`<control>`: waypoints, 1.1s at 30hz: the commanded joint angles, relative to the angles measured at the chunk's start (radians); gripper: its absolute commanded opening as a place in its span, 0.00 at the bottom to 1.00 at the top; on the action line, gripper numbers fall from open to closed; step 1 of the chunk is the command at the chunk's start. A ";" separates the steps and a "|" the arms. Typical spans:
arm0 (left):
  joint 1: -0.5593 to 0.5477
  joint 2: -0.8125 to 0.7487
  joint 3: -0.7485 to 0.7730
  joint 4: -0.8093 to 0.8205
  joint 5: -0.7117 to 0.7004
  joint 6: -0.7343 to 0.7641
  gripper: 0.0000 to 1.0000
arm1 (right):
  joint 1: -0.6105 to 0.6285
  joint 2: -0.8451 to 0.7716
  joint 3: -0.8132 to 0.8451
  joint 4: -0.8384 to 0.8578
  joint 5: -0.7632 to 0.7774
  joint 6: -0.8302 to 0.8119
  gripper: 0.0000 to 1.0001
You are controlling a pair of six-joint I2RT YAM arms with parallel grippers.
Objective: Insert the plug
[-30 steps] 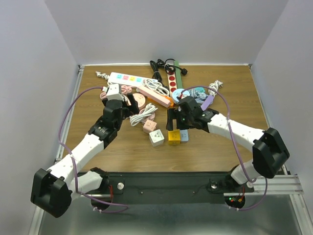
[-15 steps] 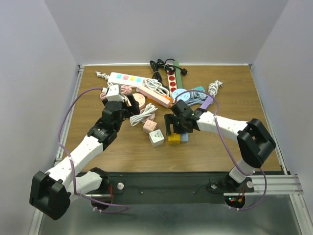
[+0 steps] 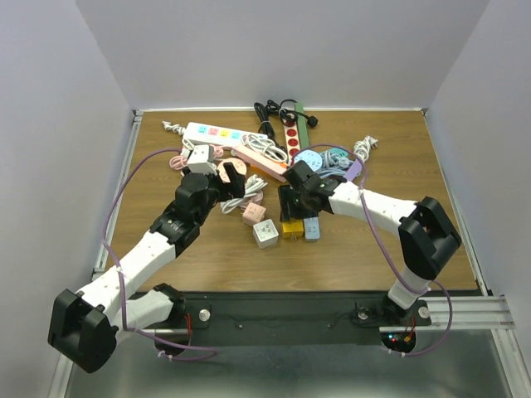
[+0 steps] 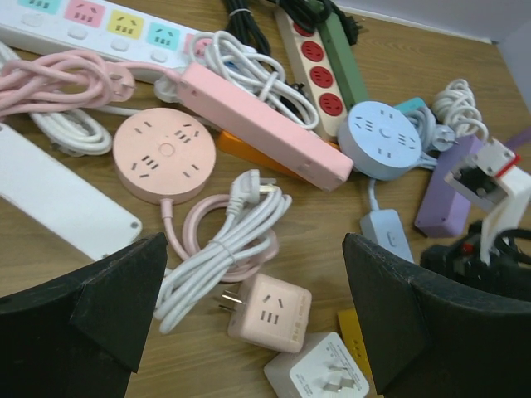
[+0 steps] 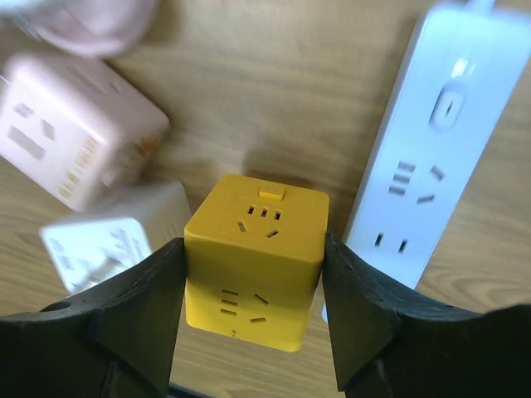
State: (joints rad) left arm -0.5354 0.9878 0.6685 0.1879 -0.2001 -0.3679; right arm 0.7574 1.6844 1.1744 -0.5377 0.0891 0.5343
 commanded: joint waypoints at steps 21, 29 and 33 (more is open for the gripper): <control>-0.026 0.018 -0.041 0.317 0.510 -0.032 0.99 | -0.064 -0.072 0.357 0.216 -0.014 -0.037 0.00; -0.025 0.058 -0.033 0.346 0.482 -0.057 0.99 | -0.087 -0.176 0.292 0.269 -0.132 -0.023 0.00; -0.023 0.066 -0.026 0.363 0.472 -0.066 0.99 | -0.090 -0.206 0.263 0.277 -0.192 -0.008 0.00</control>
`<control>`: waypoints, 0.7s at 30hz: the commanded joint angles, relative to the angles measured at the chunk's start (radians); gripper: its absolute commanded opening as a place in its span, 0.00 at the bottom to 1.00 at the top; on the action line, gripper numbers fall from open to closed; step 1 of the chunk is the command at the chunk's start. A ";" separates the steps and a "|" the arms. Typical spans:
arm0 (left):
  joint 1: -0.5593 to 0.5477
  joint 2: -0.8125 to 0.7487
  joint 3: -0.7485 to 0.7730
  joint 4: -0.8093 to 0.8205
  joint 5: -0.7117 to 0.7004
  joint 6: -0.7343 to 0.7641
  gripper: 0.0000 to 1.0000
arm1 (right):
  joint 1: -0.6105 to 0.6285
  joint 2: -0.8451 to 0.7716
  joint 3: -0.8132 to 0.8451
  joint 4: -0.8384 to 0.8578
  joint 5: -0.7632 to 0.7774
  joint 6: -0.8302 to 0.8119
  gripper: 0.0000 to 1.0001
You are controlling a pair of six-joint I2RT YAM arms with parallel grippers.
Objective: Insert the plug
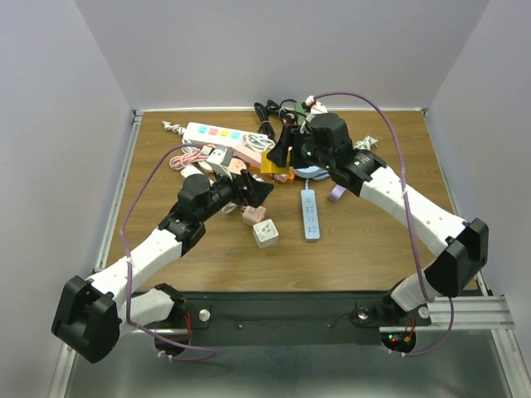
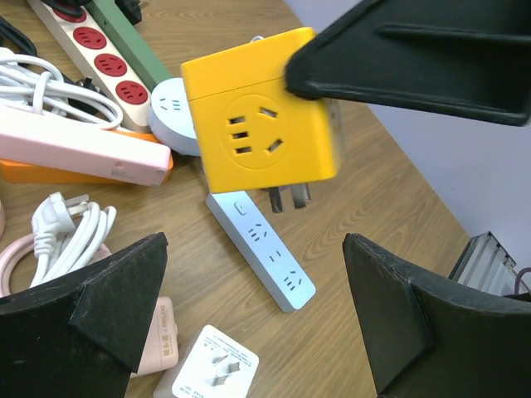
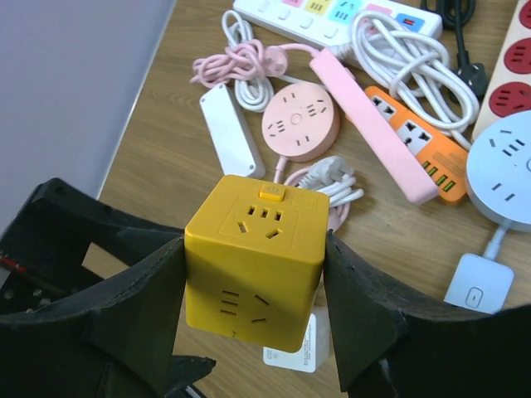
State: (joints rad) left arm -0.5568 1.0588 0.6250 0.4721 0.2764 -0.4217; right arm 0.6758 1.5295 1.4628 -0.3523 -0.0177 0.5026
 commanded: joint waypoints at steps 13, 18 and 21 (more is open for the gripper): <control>-0.002 0.039 -0.002 0.229 0.083 -0.120 0.99 | -0.008 -0.095 -0.096 0.153 -0.154 0.043 0.00; -0.002 0.061 -0.007 0.229 0.058 -0.135 0.99 | -0.007 -0.126 -0.117 0.170 -0.156 0.048 0.00; -0.002 0.069 -0.007 0.229 0.053 -0.143 0.99 | -0.007 -0.140 -0.131 0.182 -0.163 0.054 0.00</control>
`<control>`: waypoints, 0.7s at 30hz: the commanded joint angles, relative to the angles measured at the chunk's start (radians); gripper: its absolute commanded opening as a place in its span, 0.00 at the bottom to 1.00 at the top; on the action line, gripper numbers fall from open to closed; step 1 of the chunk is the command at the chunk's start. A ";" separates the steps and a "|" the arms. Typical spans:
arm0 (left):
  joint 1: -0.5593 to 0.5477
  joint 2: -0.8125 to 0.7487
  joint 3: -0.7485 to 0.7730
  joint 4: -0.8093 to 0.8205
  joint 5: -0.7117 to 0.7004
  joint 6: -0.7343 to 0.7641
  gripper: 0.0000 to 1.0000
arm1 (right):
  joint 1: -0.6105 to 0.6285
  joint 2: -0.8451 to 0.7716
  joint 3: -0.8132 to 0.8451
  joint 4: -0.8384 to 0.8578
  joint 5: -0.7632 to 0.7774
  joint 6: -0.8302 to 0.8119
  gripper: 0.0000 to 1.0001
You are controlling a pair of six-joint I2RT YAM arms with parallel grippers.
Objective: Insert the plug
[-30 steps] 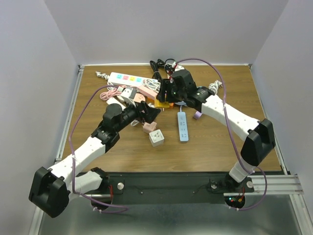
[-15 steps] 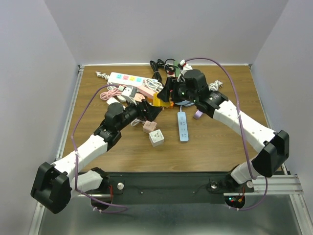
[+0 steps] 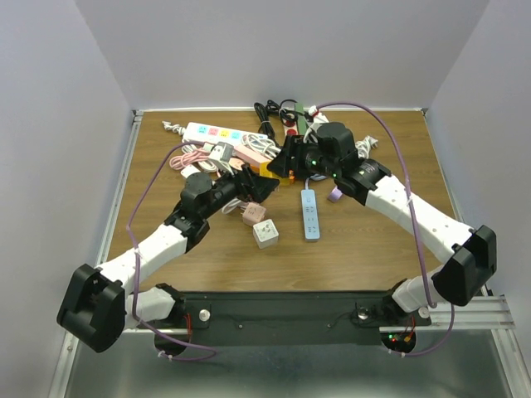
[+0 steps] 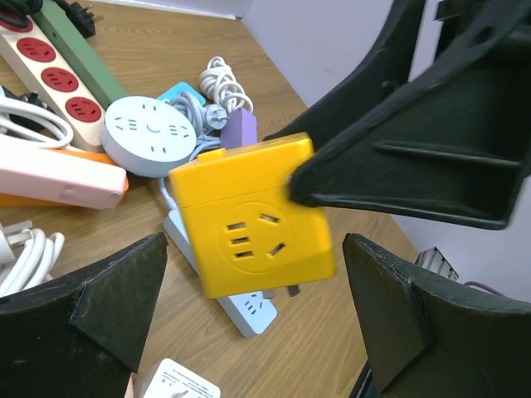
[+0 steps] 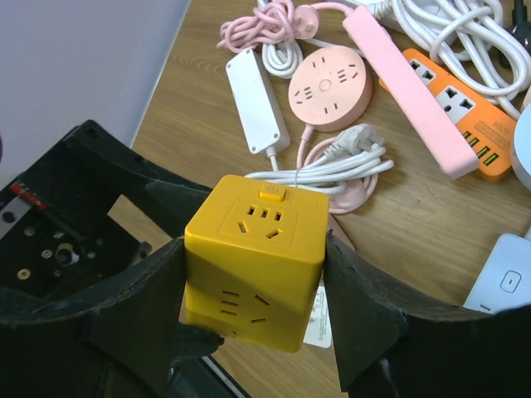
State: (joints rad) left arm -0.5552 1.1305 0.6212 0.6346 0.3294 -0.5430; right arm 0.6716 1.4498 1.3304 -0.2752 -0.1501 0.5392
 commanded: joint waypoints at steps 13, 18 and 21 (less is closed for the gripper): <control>-0.003 0.052 -0.011 0.175 0.033 -0.051 0.71 | -0.004 -0.060 -0.057 0.134 -0.114 0.024 0.00; -0.003 0.074 -0.029 0.221 0.048 -0.023 0.06 | -0.004 -0.065 -0.100 0.133 -0.132 0.022 0.00; -0.003 0.072 -0.054 0.237 0.057 0.021 0.00 | -0.006 -0.078 -0.120 0.131 -0.129 0.010 0.07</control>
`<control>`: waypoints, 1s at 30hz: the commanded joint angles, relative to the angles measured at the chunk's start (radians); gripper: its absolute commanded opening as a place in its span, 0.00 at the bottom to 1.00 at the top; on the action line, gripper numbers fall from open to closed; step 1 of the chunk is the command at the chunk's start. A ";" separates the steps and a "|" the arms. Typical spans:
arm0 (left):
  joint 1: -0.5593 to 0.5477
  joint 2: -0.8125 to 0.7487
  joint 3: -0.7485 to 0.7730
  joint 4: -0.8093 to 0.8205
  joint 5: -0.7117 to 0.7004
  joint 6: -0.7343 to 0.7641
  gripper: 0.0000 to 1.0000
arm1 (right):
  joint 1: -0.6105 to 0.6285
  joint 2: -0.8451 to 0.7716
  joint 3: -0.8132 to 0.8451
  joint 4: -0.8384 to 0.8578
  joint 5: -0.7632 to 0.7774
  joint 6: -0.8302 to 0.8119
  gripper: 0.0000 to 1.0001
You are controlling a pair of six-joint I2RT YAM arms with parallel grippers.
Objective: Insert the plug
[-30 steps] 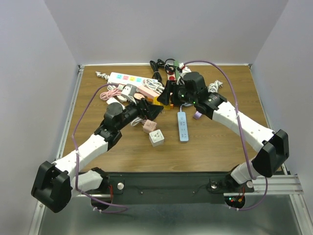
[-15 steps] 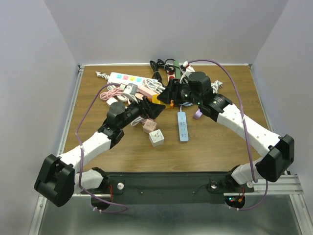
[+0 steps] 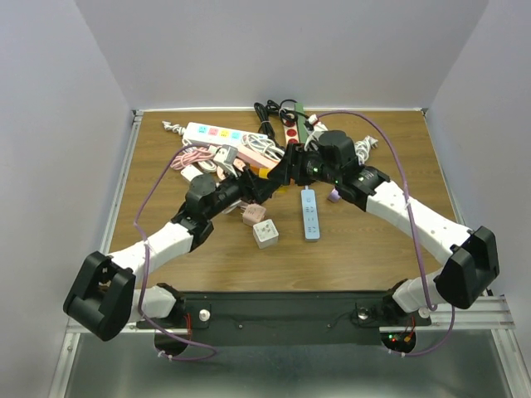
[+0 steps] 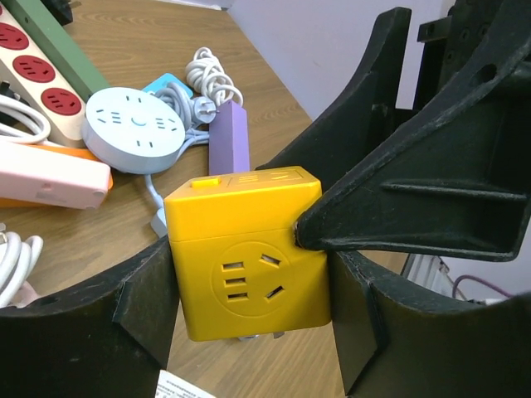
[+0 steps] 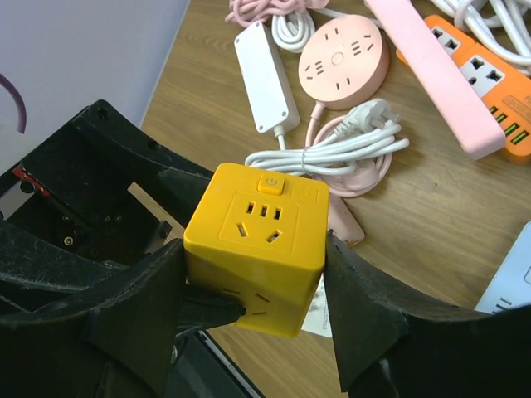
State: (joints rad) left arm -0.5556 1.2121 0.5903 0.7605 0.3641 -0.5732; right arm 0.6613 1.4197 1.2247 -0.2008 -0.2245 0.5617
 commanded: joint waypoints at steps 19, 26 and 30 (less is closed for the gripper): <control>-0.017 -0.143 -0.129 0.115 0.088 0.401 0.00 | -0.150 0.059 0.027 0.020 -0.501 -0.011 0.89; -0.046 -0.140 -0.119 0.117 0.082 0.417 0.00 | -0.149 0.097 0.030 0.021 -0.579 -0.006 0.93; -0.069 -0.125 -0.104 0.117 0.081 0.421 0.00 | -0.149 0.119 0.035 0.023 -0.622 -0.011 0.94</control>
State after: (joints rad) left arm -0.6018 1.1004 0.4583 0.8043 0.4316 -0.1783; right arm 0.5072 1.5265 1.2095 -0.2089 -0.7692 0.5545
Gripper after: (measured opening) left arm 0.719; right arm 0.941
